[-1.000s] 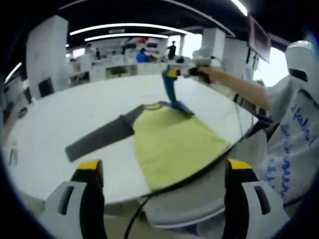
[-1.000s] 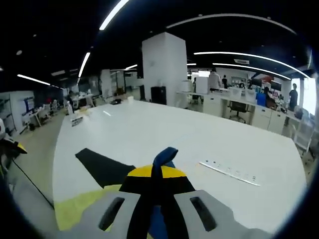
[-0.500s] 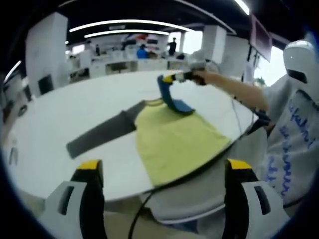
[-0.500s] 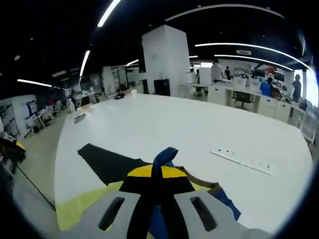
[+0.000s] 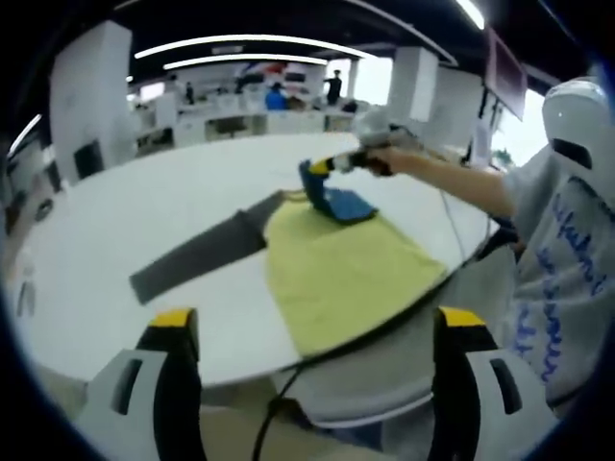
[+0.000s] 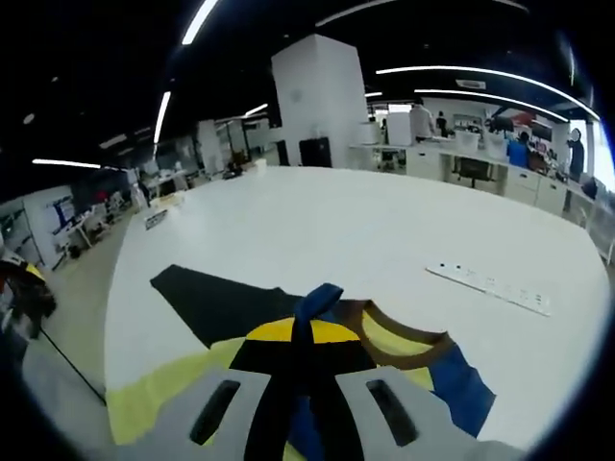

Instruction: Fold the garment on the visible template until the final outline fits inside the template.

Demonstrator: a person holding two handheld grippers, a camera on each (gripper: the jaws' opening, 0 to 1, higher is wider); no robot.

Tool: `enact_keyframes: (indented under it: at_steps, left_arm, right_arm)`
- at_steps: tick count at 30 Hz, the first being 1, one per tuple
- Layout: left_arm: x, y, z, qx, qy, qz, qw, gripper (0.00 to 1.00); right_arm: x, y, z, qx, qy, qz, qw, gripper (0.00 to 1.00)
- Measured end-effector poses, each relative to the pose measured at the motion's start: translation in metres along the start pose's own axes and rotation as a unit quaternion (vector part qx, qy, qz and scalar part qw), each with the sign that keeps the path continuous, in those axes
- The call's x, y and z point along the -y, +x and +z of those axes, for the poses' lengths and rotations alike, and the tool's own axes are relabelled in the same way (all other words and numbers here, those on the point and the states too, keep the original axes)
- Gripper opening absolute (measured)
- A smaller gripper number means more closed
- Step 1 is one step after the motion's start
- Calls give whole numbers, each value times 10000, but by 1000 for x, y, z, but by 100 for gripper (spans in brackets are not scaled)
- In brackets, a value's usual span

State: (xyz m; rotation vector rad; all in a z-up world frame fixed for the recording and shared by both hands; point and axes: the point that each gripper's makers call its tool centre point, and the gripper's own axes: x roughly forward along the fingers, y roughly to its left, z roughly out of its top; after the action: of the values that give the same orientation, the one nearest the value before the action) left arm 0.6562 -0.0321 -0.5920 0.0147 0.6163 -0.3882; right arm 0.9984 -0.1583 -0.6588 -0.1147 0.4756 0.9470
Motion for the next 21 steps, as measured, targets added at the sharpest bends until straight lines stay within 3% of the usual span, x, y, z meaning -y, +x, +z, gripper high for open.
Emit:
enact_keyframes:
  at_steps: [7, 21]
  left_arm:
    - [0, 2, -1, -70, 30, -55, 10000, 98]
    - [-8, 23, -8, -152, -46, -359, 9992, 98]
  right_arm:
    - [-12, 18, -17, -167, 65, 253, 9995, 4]
    - [-26, 48, -41, -447, 99, 379, 9982, 4]
